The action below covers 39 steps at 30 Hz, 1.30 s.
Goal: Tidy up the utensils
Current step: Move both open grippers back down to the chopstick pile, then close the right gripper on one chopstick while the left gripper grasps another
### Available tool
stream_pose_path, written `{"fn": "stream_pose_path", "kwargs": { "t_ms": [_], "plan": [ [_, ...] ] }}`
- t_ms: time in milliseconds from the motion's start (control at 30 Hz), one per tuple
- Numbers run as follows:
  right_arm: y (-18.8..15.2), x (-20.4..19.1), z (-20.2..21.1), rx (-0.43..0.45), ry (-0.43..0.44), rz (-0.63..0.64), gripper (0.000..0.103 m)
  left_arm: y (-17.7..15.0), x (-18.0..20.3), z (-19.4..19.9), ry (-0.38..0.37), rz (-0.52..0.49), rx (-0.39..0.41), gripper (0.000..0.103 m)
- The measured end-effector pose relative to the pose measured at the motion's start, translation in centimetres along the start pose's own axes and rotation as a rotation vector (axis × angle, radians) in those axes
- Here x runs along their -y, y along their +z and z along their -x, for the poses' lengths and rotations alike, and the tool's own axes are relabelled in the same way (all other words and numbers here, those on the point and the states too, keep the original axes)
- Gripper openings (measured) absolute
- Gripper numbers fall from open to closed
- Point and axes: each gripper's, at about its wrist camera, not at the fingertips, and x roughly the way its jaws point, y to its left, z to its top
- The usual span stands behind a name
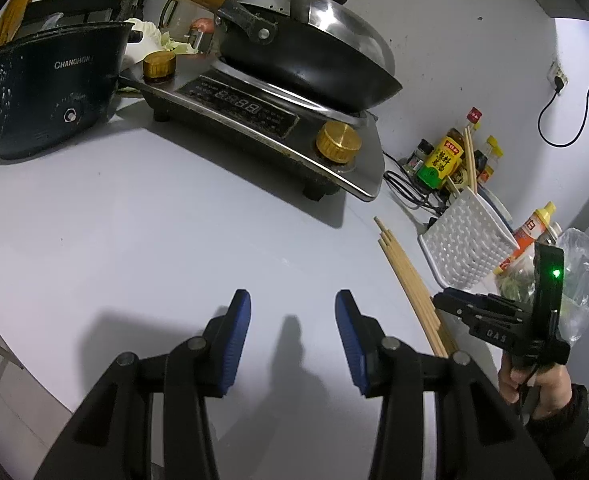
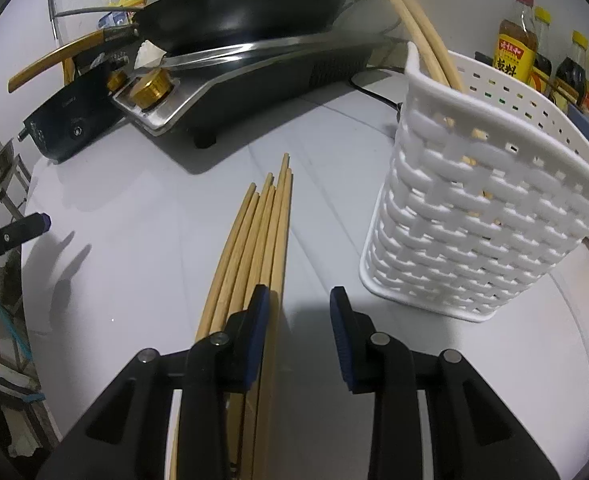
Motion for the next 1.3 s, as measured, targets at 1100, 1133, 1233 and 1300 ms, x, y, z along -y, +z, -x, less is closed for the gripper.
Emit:
{"fn": "stream_pose_path", "kwargs": {
  "t_ms": [1100, 1133, 1233, 1300],
  "plan": [
    [-2.9, 1.5, 3.6, 0.072, 0.069, 0.02, 0.006, -2.5, 10.9, -5.3, -0.024, -0.208, -0.165, 0.043],
    [-3.1, 1.6, 3.8, 0.076, 0.075, 0.021, 0.006, -2.7, 11.8, -5.8, -0.01, -0.235, -0.171, 0.043],
    [-3.5, 2.0, 4.2, 0.085, 0.086, 0.018, 0.006, -3.1, 13.7, -7.0, 0.061, -0.303, -0.177, 0.043],
    [-3.7, 2.2, 4.4, 0.094, 0.09, 0.014, 0.006, -3.3, 14.9, -7.5, 0.065, -0.329, -0.181, 0.043]
  ]
}}
